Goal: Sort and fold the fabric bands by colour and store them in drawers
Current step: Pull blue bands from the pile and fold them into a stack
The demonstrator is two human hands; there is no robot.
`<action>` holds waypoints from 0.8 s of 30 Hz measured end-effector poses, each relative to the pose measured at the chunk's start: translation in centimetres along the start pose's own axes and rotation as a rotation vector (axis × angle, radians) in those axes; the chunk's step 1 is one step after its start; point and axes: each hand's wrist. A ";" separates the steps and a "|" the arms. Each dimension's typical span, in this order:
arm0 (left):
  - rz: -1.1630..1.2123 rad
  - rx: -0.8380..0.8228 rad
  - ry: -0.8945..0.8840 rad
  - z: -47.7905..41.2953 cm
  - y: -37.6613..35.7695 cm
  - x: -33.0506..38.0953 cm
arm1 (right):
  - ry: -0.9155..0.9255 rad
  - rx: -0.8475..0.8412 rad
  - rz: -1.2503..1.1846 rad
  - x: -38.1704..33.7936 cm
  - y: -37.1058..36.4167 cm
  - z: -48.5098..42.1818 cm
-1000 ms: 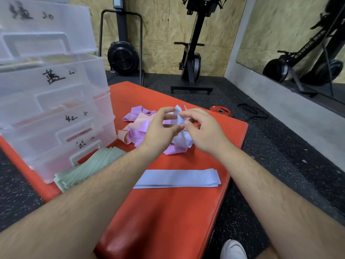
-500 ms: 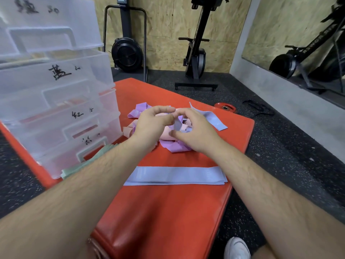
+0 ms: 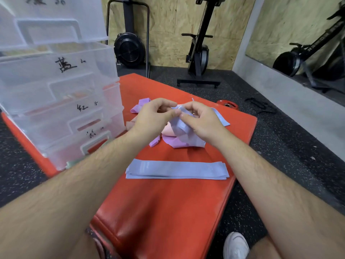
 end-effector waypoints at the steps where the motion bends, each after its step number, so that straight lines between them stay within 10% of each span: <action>1: -0.023 -0.007 -0.016 0.0 0.0 0.0 | 0.007 -0.007 -0.001 0.1 0.0 0.1; 24: -0.188 -0.005 0.021 0.3 0.9 -0.7 | 0.037 -0.282 0.296 1.6 1.1 0.7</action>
Point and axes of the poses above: each hand's wrist, its own z-axis away from the middle knuckle, its own y-axis out of the back of the hand, x = y × z, and after that the axes turned 11 degrees about z, right-handed
